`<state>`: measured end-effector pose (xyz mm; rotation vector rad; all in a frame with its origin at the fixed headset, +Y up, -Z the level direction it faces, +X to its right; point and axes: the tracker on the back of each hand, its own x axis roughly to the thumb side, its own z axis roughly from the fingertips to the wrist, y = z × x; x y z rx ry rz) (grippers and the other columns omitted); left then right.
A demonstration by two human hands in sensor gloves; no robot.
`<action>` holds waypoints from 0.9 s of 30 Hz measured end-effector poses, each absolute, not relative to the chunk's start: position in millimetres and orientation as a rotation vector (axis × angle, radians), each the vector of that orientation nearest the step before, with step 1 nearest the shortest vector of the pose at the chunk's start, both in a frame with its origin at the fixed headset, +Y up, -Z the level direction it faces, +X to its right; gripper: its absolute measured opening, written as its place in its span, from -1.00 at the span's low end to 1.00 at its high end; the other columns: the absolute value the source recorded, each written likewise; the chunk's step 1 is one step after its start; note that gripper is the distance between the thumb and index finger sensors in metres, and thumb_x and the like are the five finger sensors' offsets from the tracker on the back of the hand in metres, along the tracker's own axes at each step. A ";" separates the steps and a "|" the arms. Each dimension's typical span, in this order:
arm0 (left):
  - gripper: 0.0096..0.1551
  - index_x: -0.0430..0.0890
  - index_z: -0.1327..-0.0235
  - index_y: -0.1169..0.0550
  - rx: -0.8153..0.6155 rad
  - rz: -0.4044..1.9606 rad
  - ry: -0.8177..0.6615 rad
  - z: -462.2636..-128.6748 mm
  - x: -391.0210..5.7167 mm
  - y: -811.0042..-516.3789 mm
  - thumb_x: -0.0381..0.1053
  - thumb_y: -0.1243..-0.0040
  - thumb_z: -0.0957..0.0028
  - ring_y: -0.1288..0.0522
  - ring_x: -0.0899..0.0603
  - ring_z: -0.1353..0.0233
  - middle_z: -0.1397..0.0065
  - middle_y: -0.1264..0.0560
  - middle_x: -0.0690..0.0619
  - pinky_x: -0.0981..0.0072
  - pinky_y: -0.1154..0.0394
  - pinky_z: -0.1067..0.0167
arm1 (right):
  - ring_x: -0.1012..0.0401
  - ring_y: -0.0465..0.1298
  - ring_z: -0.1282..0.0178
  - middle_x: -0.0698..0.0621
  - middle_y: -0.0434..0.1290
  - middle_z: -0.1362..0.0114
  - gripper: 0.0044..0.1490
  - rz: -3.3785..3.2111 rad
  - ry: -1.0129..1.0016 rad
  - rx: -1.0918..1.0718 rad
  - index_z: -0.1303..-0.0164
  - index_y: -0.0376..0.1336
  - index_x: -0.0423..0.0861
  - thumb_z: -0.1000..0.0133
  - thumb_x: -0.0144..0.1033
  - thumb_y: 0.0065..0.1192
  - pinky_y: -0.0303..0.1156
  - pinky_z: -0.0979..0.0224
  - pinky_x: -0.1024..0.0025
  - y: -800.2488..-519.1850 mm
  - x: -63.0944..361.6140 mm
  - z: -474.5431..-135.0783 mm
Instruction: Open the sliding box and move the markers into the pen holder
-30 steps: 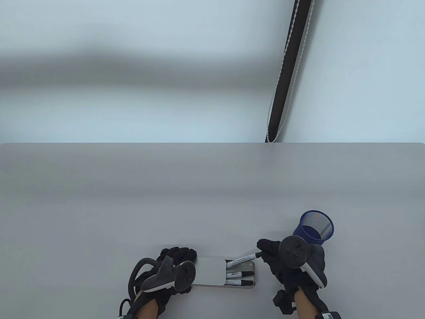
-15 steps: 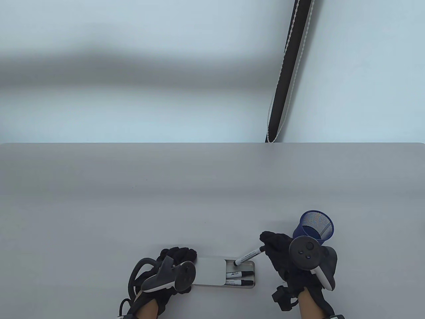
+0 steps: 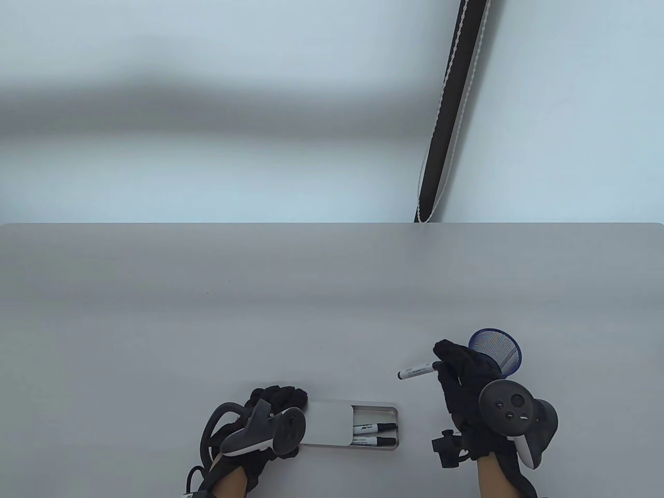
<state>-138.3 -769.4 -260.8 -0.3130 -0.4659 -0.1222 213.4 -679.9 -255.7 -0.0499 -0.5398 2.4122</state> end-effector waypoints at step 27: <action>-0.09 0.15 -0.51 -0.08 -0.312 -0.128 -0.468 -260.6 -138.3 -769.3 0.43 -0.02 0.08 -0.21 -0.07 -0.65 -0.68 -0.12 0.16 0.13 -0.22 -0.62 | 0.12 0.45 -0.18 -0.03 0.33 -0.32 -0.53 2.573 -1.109 -0.379 -0.17 0.26 0.07 -0.02 -0.32 0.18 0.32 -0.35 0.06 -665.6 238.5 -233.1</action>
